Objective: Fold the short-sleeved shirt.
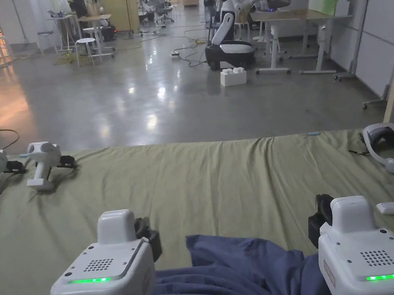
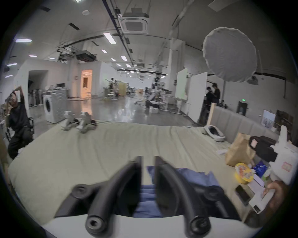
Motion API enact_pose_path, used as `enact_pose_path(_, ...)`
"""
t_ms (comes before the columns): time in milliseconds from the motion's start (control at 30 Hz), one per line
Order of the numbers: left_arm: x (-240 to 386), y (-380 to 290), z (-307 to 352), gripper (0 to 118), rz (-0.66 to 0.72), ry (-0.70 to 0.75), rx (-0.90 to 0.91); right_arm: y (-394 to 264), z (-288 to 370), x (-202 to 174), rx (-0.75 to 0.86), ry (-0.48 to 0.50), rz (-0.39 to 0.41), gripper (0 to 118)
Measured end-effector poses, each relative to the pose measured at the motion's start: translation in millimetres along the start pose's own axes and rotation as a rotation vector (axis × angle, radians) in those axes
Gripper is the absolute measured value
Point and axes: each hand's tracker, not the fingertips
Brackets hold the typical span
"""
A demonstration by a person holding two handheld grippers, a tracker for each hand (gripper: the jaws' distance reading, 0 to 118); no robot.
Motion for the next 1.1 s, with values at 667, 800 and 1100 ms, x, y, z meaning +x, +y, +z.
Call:
enact_pose_path(667,-84,-47,-77,2,0.211,-0.056,-0.441,-19,-20,-6,-0.077,0.016,-0.057,8)
enact_pose_path(800,-88,-50,-124,10,0.191,-0.05,-0.57,-24,-30,0,-0.103,0.006,-0.049,8)
enact_pose_path(1100,-86,-77,-188,68,0.155,-0.005,-0.777,-46,-56,15,-0.168,-0.016,-0.035,8)
